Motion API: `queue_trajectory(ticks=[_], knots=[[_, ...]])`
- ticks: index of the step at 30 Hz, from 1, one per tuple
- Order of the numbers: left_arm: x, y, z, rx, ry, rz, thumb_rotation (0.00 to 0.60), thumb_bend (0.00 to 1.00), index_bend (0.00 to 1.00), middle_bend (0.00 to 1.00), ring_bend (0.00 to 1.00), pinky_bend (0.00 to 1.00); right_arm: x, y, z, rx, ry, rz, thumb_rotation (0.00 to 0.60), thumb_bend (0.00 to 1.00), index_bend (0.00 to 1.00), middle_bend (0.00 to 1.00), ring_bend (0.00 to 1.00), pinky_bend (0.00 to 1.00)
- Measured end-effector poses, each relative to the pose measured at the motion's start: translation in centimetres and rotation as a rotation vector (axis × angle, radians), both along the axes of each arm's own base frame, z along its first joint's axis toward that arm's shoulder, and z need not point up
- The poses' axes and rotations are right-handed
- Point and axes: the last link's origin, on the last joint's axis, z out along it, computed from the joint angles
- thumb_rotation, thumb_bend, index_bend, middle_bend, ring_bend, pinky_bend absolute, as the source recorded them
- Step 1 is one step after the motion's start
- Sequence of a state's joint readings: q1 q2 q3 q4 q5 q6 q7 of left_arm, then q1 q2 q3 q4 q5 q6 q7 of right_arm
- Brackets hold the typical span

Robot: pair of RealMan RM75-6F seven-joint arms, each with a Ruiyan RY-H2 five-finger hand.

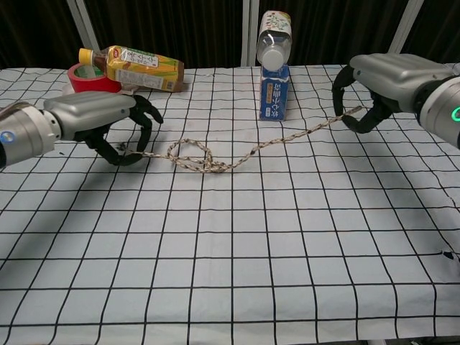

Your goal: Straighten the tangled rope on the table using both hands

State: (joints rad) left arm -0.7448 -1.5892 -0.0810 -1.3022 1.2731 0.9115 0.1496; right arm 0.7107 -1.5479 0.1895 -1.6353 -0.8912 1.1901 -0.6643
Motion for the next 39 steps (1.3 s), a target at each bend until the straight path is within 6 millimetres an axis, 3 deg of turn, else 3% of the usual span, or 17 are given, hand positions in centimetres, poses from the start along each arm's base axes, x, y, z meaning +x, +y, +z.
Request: queue_trajectory(ticks=[7,16,25,39], knots=[[-3.3,-1.9,2.8,0.040,0.003,0.030,0.600,0.43,0.62,0.15,0.00,0.00,-3.7,1.4,3.4,-0.044,0.009,-0.053,0.600,0.54,0.64,0.22,0.00,0.00],[-6.9,-3.6,5.6,0.090,-0.034,0.091,0.600,0.42,0.62,0.15,0.00,0.00,-8.2,3.3,5.6,-0.077,-0.016,-0.145,0.600,0.54,0.64,0.22,0.00,0.00],[-8.8,-4.9,6.5,0.093,-0.020,0.109,0.600,0.42,0.62,0.15,0.00,0.00,-11.5,3.9,6.4,-0.099,-0.001,-0.212,0.600,0.54,0.64,0.22,0.00,0.00],[-10.3,-4.9,6.8,0.089,-0.018,0.140,0.600,0.42,0.62,0.15,0.00,0.00,-13.7,4.2,6.0,-0.096,-0.002,-0.264,0.600,0.54,0.64,0.21,0.00,0.00]])
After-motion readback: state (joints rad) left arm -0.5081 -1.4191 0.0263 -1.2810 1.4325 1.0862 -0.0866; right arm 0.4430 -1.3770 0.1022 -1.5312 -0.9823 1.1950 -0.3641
